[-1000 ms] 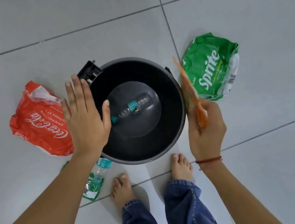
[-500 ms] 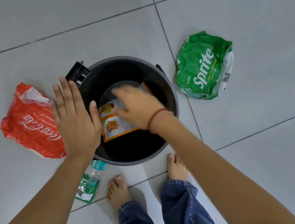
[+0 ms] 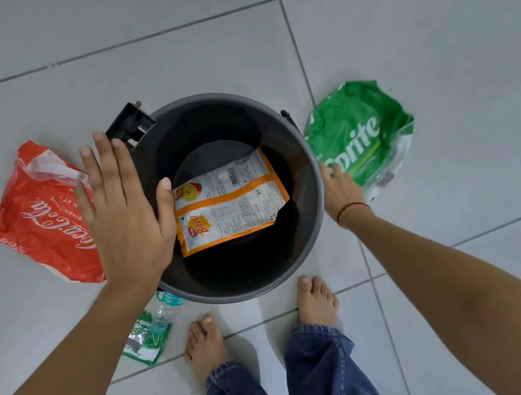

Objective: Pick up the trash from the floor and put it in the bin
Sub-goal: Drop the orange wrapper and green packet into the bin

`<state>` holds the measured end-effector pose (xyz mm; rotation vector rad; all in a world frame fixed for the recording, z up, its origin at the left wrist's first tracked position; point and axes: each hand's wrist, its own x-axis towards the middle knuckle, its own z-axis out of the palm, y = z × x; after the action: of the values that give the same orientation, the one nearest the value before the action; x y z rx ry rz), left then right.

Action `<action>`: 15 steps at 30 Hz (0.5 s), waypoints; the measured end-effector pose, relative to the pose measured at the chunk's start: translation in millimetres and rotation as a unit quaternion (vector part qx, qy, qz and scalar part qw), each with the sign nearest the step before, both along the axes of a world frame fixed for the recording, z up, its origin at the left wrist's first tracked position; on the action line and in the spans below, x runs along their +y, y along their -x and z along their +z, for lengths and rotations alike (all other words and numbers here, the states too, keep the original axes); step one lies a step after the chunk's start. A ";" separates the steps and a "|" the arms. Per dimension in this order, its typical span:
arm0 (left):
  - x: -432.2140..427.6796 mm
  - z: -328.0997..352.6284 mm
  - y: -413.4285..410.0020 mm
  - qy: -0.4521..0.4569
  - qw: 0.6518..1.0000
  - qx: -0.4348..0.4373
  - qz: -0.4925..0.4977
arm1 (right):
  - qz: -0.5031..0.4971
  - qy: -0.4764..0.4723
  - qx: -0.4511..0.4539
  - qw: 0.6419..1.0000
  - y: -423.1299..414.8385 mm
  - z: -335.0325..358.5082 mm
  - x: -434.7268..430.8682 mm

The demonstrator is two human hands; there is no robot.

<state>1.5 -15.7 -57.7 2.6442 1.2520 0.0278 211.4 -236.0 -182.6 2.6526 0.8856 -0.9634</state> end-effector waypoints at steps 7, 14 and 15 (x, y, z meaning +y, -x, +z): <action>1.8 7.4 -1.5 0.036 0.999 -0.001 -0.011 | -0.171 -0.179 -0.058 0.967 -6.3 58.1 30.4; -2.6 25.5 13.0 0.084 0.994 0.041 -0.051 | -0.057 -0.399 -0.060 0.913 38.2 207.2 38.4; -3.4 28.4 16.6 0.091 0.993 0.040 -0.060 | -0.024 -0.388 -0.047 0.920 57.5 217.8 42.3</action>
<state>-15.1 -19.1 -29.3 2.5772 1.0613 -0.2045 153.9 -193.7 35.2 3.3308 1.4171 -0.5422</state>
